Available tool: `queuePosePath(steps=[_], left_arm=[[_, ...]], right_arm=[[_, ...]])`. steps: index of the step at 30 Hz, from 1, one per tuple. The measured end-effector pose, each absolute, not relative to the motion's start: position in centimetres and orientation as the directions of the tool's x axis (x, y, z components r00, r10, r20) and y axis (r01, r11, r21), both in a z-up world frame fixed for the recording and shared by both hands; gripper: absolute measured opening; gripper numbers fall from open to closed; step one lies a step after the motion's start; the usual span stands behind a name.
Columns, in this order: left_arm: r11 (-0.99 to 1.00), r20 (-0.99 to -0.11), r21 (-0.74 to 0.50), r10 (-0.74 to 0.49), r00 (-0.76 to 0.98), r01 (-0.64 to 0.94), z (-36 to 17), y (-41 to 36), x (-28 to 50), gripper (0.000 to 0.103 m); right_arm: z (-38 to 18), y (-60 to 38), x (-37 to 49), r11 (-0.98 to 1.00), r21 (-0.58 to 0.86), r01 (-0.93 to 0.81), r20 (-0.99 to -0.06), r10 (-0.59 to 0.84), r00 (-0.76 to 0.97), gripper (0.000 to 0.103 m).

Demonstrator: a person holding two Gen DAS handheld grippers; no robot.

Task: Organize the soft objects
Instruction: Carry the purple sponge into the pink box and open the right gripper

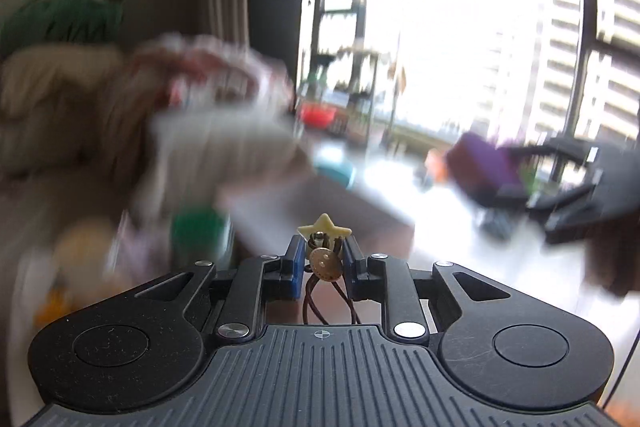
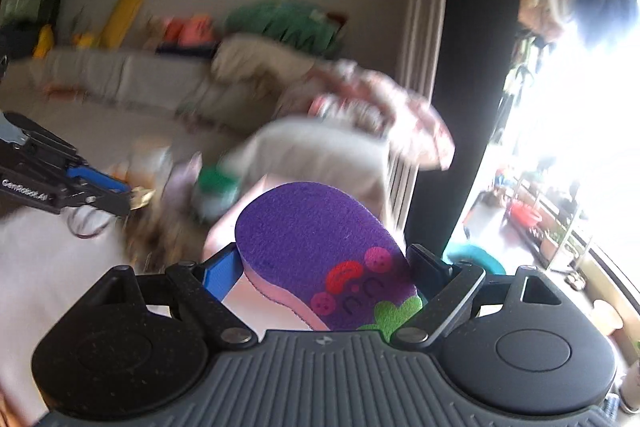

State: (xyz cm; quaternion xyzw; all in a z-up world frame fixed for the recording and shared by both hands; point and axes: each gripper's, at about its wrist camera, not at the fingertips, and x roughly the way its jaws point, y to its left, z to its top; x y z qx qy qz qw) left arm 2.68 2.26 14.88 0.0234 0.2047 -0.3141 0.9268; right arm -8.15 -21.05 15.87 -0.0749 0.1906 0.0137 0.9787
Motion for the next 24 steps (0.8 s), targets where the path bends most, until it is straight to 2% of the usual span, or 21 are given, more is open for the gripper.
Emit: queuePosePath(steps=[2, 5, 9, 12, 14, 16, 18, 19, 21, 22, 24], left_arm=[[0.766, -0.359, -0.189, -0.636, 0.683, 0.614, 16.9, 0.9, 7.1, 0.024], [0.714, -0.382, -0.372, -0.700, 0.604, 0.593, 16.4, -0.3, 13.9, 0.026], [0.808, -0.456, -0.331, -0.590, 0.667, 0.488, 13.6, -0.6, 17.5, 0.027], [0.795, -0.418, -0.363, -0.605, 0.677, 0.486, 12.7, 2.0, 17.1, 0.027], [0.817, -0.417, -0.344, -0.575, 0.704, 0.463, 12.4, 3.7, 16.7, 0.027], [0.832, -0.417, -0.338, -0.551, 0.723, 0.439, 11.8, 5.8, 16.7, 0.027], [0.843, -0.428, -0.355, -0.530, 0.732, 0.403, 10.8, 7.3, 16.4, 0.027], [0.842, -0.432, -0.370, -0.530, 0.730, 0.393, 10.4, 7.9, 16.2, 0.027], [0.830, -0.432, -0.397, -0.546, 0.718, 0.392, 9.2, 8.7, 14.8, 0.027], [0.826, -0.431, -0.400, -0.553, 0.713, 0.398, 8.8, 8.9, 14.1, 0.027], [0.825, -0.434, -0.379, -0.558, 0.707, 0.419, 8.4, 9.2, 12.3, 0.027]], right_arm=[[17.7, -22.0, -4.2, 0.996, -0.079, -0.037, -0.369, 0.006, 0.930, 0.089], [18.8, -24.0, 3.0, 0.997, 0.055, -0.056, -0.445, 0.075, 0.893, 0.090], [17.8, -26.5, 7.9, 0.987, 0.160, 0.021, -0.511, 0.065, 0.857, 0.090], [16.1, -26.5, 8.7, 0.990, 0.139, -0.011, -0.553, 0.087, 0.828, 0.090], [14.9, -25.8, 9.5, 0.995, 0.097, -0.036, -0.580, 0.085, 0.810, 0.090], [13.7, -25.0, 11.0, 0.990, 0.121, -0.070, -0.617, 0.130, 0.776, 0.091], [11.6, -23.3, 13.6, 0.988, 0.129, -0.080, -0.704, 0.148, 0.694, 0.092], [10.1, -21.8, 15.2, 0.994, 0.075, -0.084, -0.772, 0.111, 0.626, 0.091], [8.1, -19.6, 16.9, 0.998, -0.023, -0.067, -0.815, 0.020, 0.579, 0.077], [7.4, -19.0, 17.1, 0.998, -0.021, -0.066, -0.818, 0.021, 0.574, 0.077], [6.7, -18.6, 17.3, 0.993, 0.061, -0.105, -0.814, 0.110, 0.571, 0.077]])
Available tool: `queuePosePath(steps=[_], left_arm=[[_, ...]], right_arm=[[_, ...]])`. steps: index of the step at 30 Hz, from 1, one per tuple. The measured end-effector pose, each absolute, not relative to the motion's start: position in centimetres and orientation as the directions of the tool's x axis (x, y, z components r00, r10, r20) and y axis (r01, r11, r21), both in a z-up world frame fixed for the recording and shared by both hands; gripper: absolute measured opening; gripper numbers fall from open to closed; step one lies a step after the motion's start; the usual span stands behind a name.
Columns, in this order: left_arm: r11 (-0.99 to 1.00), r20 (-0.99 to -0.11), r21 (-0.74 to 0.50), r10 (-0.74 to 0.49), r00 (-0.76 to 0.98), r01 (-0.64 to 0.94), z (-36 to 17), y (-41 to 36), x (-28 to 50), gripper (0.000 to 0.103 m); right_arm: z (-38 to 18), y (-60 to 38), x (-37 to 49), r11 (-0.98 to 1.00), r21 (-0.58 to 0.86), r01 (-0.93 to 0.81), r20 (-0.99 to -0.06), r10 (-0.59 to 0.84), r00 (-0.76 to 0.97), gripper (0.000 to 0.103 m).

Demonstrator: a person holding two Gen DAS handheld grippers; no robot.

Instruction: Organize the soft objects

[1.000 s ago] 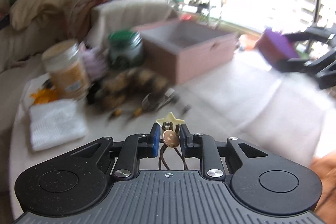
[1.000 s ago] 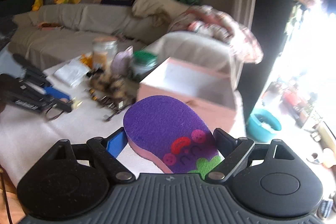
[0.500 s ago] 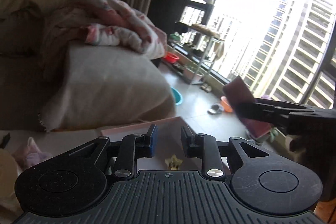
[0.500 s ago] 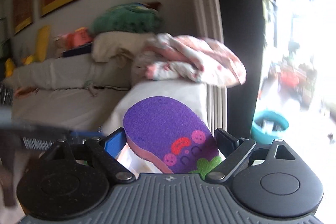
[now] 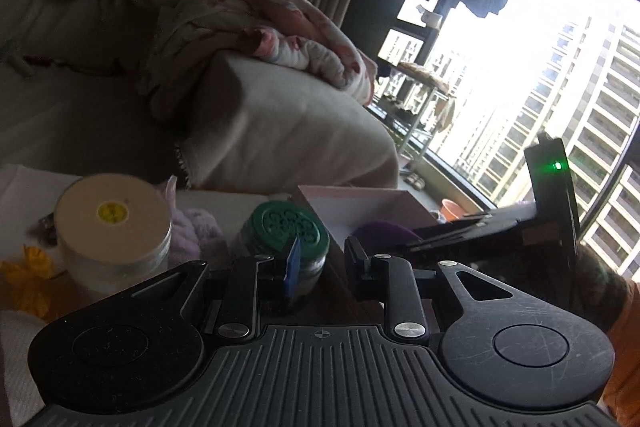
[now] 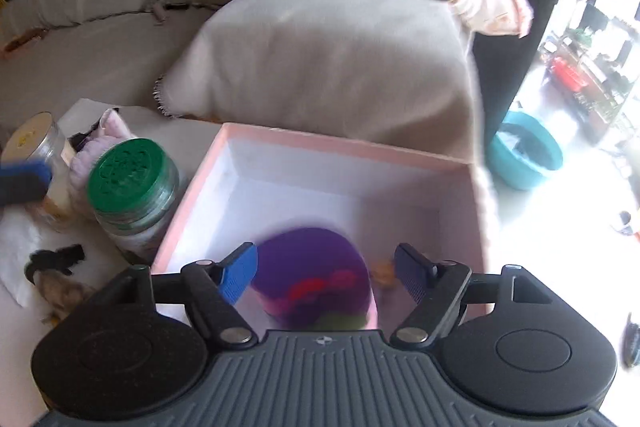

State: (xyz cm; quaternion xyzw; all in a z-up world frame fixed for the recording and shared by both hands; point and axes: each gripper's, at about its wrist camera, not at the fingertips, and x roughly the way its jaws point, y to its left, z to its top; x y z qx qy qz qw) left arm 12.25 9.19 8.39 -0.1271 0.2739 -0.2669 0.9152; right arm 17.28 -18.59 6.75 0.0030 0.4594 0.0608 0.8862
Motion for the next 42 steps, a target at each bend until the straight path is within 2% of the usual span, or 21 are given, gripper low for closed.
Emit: queuePosePath(steps=[3, 6, 11, 16, 21, 24, 26, 28, 34, 38, 42], left_arm=[[0.842, -0.439, -0.322, -0.538, 0.720, 0.433, 8.1, 9.5, 10.0, 0.027], [0.855, -0.447, -0.266, -0.518, 0.729, 0.445, 7.4, 10.5, 8.5, 0.027], [0.867, -0.506, -0.305, -0.498, 0.705, 0.394, 4.6, 11.4, 11.3, 0.027], [0.838, -0.525, -0.293, -0.544, 0.655, 0.460, 4.5, 9.8, 13.8, 0.027], [0.812, -0.646, -0.232, -0.540, 0.540, 0.535, 3.2, 8.5, 14.4, 0.027], [0.770, -0.688, -0.245, -0.567, 0.454, 0.590, 2.4, 8.9, 11.9, 0.027], [0.750, -0.711, -0.210, -0.557, 0.429, 0.627, 2.1, 8.9, 9.3, 0.027], [0.738, -0.719, -0.189, -0.553, 0.421, 0.648, 2.3, 8.7, 7.0, 0.027], [0.696, -0.708, -0.231, -0.600, 0.373, 0.680, 3.2, 8.6, 1.8, 0.027], [0.766, -0.646, -0.246, -0.586, 0.489, 0.594, 4.9, 10.5, 2.2, 0.031], [0.898, -0.592, -0.322, -0.437, 0.677, 0.299, 5.4, 12.6, 6.7, 0.028]], right_arm=[[6.7, -18.7, 16.7, 0.988, 0.117, -0.102, -0.779, 0.155, 0.607, 0.077], [7.7, -18.9, 14.4, 0.993, 0.080, -0.085, -0.678, 0.116, 0.726, 0.077], [9.2, -17.4, 10.3, 0.992, -0.015, -0.127, -0.604, 0.092, 0.791, 0.078], [9.1, -15.9, 5.0, 0.973, -0.042, -0.229, -0.595, 0.160, 0.788, 0.078], [7.4, -14.2, 0.9, 0.944, -0.061, -0.323, -0.645, 0.209, 0.735, 0.078], [5.9, -13.2, -0.7, 0.927, -0.082, -0.366, -0.665, 0.223, 0.713, 0.078], [5.1, -12.5, -1.4, 0.911, -0.092, -0.402, -0.677, 0.238, 0.696, 0.078], [4.3, -11.6, -2.0, 0.894, -0.112, -0.435, -0.683, 0.249, 0.687, 0.078], [3.9, -10.2, -3.7, 0.866, -0.107, -0.488, -0.675, 0.297, 0.676, 0.078], [4.9, -9.7, -4.0, 0.865, -0.115, -0.488, -0.643, 0.310, 0.701, 0.078], [5.2, -9.0, -3.3, 0.869, -0.101, -0.485, -0.635, 0.319, 0.703, 0.078]])
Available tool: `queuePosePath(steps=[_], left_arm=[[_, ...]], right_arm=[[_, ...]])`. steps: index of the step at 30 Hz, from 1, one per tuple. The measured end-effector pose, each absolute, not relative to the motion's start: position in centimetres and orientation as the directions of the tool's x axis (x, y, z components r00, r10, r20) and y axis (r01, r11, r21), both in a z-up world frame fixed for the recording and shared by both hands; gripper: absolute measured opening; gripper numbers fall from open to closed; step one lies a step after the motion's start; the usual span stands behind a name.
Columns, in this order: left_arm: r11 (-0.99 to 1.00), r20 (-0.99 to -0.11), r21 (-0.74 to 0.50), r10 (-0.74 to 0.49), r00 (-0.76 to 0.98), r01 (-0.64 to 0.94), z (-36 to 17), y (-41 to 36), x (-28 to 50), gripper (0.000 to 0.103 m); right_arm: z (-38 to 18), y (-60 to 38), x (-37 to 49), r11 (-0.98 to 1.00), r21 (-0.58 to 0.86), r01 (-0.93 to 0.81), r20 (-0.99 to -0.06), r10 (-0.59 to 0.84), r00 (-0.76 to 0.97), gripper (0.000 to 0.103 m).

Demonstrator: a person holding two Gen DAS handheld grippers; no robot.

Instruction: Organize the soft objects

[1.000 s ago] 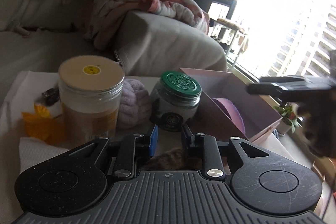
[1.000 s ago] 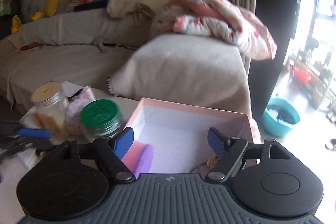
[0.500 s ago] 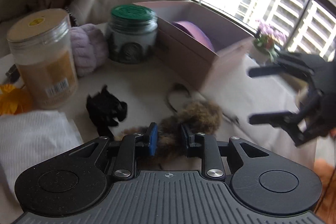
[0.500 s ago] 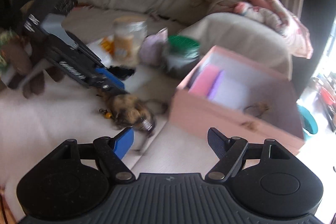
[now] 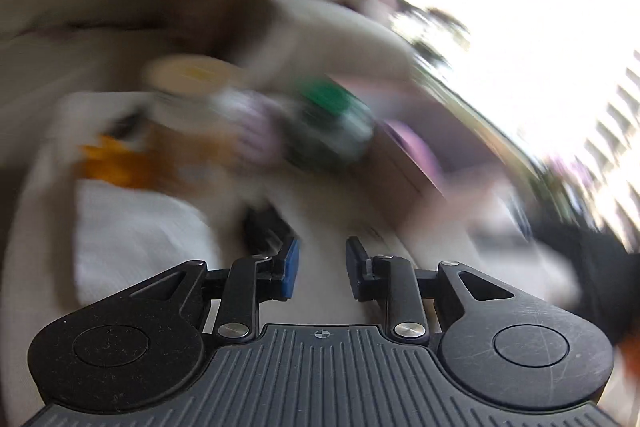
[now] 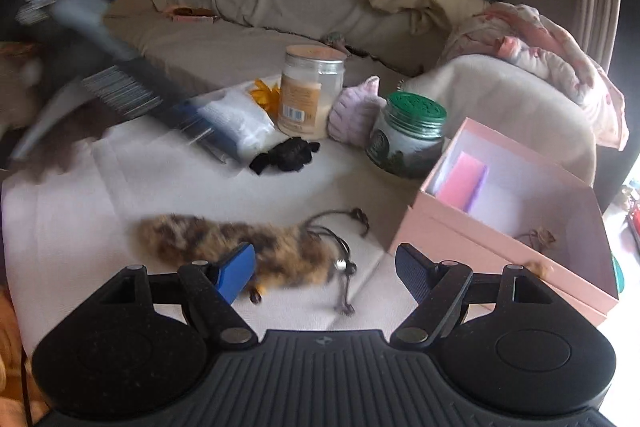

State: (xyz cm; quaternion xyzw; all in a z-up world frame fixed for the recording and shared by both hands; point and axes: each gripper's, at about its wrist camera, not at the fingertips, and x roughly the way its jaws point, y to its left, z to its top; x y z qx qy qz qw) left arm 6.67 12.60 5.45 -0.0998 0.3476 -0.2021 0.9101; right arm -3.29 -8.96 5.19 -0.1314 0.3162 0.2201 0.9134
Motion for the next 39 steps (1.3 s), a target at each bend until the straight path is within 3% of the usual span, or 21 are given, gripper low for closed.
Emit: queuePosePath(steps=[4, 7, 11, 16, 19, 24, 28, 33, 35, 39], left_arm=[[0.939, -0.619, -0.304, -0.321, 0.717, 0.158, 4.2, 11.8, 9.9, 0.028], [0.964, -0.663, -0.216, -0.263, 0.701, 0.158, 3.0, 9.9, 10.6, 0.030], [0.975, -0.656, -0.092, -0.212, 0.725, 0.202, 2.5, 8.4, 10.3, 0.035], [0.976, -0.690, -0.121, -0.215, 0.692, 0.183, 1.9, 8.7, 11.7, 0.044], [0.974, -0.691, -0.123, -0.221, 0.688, 0.190, 1.6, 8.8, 11.7, 0.042], [0.961, -0.680, -0.148, -0.270, 0.682, 0.232, 1.4, 8.7, 10.5, 0.039], [0.961, -0.666, -0.146, -0.270, 0.695, 0.234, 1.2, 9.6, 8.8, 0.037], [0.956, -0.655, -0.207, -0.293, 0.696, 0.208, 1.8, 11.1, 6.8, 0.037], [0.954, -0.648, -0.213, -0.299, 0.701, 0.211, 2.1, 11.4, 5.6, 0.037], [0.946, -0.650, -0.239, -0.322, 0.688, 0.217, 2.0, 11.7, 4.1, 0.037]], right_arm=[[4.6, -8.9, -3.6, 0.882, -0.095, -0.461, -0.636, 0.302, 0.710, 0.078], [3.9, -9.4, -4.2, 0.891, -0.084, -0.446, -0.643, 0.294, 0.707, 0.078], [2.6, -9.9, -4.3, 0.901, -0.048, -0.432, -0.671, 0.291, 0.682, 0.078], [3.2, -9.3, -4.9, 0.889, -0.009, -0.458, -0.638, 0.348, 0.687, 0.078], [3.4, -8.3, -5.2, 0.878, -0.062, -0.475, -0.621, 0.339, 0.707, 0.078], [4.2, -7.6, -3.8, 0.900, 0.056, -0.433, -0.617, 0.372, 0.693, 0.078], [4.3, -5.1, -2.8, 0.941, -0.029, -0.337, -0.593, 0.255, 0.764, 0.078], [2.1, -3.8, -0.3, 0.938, -0.117, -0.327, -0.694, 0.158, 0.702, 0.077], [2.0, -5.0, -0.9, 0.945, -0.126, -0.303, -0.690, 0.136, 0.711, 0.077], [2.1, -8.1, -0.7, 0.967, 0.015, -0.255, -0.729, 0.185, 0.659, 0.077]])
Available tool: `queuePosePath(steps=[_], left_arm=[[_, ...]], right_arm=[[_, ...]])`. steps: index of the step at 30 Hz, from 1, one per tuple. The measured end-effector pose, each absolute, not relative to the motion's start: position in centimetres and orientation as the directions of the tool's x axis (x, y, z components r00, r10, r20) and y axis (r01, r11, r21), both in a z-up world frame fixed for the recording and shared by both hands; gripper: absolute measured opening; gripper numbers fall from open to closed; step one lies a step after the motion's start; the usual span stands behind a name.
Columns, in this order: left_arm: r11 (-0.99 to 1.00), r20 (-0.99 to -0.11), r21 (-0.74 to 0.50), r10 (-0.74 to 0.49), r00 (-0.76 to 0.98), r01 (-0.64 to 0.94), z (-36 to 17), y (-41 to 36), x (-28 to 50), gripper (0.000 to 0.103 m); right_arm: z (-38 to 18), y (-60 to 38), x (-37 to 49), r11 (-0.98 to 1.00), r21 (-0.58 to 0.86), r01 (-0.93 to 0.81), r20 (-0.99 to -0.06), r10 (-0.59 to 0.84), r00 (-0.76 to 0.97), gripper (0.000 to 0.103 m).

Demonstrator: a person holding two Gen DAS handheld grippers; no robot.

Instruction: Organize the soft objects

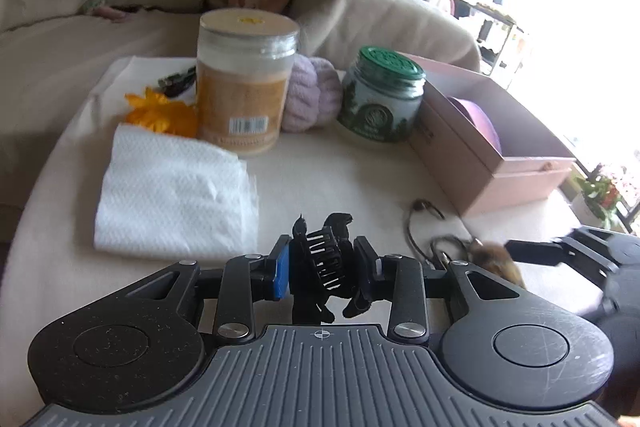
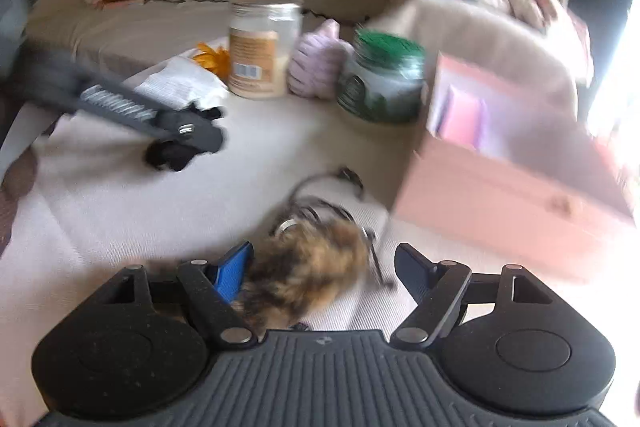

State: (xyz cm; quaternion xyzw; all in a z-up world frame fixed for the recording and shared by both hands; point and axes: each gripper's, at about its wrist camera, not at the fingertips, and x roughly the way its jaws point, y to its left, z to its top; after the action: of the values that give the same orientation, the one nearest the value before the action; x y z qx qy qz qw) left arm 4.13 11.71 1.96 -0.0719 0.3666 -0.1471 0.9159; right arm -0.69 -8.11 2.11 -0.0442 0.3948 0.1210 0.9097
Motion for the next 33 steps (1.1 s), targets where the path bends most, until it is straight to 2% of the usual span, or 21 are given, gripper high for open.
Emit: queuePosePath(steps=[2, 4, 6, 9, 14, 22, 26, 30, 31, 33], left_arm=[[0.943, -0.651, -0.253, -0.331, 0.683, 0.216, 1.7, 11.8, 3.5, 0.037], [0.944, -0.651, -0.249, -0.329, 0.684, 0.218, 1.7, 11.7, 2.9, 0.037], [0.943, -0.654, -0.248, -0.332, 0.680, 0.222, 1.9, 11.8, 2.4, 0.037], [0.934, -0.647, -0.250, -0.358, 0.674, 0.256, 2.7, 11.8, 1.1, 0.037], [0.907, -0.625, -0.227, -0.415, 0.661, 0.356, 5.3, 9.7, -2.1, 0.037], [0.841, -0.526, -0.212, -0.528, 0.667, 0.498, 12.1, 4.0, -3.9, 0.037], [0.813, -0.478, -0.240, -0.574, 0.665, 0.530, 15.9, 1.3, -0.7, 0.038], [0.730, -0.388, -0.414, -0.682, 0.620, 0.544, 18.4, -0.8, 6.2, 0.038], [0.704, -0.381, -0.453, -0.707, 0.595, 0.547, 17.9, -1.5, 8.1, 0.039], [0.716, -0.450, -0.464, -0.697, 0.558, 0.521, 15.8, -3.6, 12.4, 0.041]], right_arm=[[2.2, -8.8, 0.1, 0.971, 0.102, -0.215, -0.721, 0.220, 0.656, 0.079], [2.1, -8.3, 0.9, 0.968, 0.121, -0.221, -0.720, 0.239, 0.651, 0.071], [2.4, -7.2, 0.9, 0.961, 0.044, -0.273, -0.736, 0.216, 0.642, 0.026], [4.0, -7.7, -0.8, 0.943, 0.038, -0.330, -0.738, 0.249, 0.627, 0.016], [9.4, -12.0, -5.8, 0.955, 0.053, -0.291, -0.651, 0.254, 0.715, 0.015], [18.9, -19.8, -13.3, 0.989, -0.003, -0.145, -0.424, 0.131, 0.896, 0.015], [21.7, -22.5, -13.4, 0.996, -0.035, -0.077, -0.345, 0.060, 0.937, 0.015], [25.0, -24.5, -11.5, 0.999, -0.049, -0.020, -0.293, 0.005, 0.956, 0.015], [25.8, -25.0, -10.8, 0.999, -0.051, -0.005, -0.282, -0.010, 0.959, 0.015], [27.6, -25.6, -8.9, 0.998, -0.060, 0.018, -0.267, -0.033, 0.963, 0.015]])
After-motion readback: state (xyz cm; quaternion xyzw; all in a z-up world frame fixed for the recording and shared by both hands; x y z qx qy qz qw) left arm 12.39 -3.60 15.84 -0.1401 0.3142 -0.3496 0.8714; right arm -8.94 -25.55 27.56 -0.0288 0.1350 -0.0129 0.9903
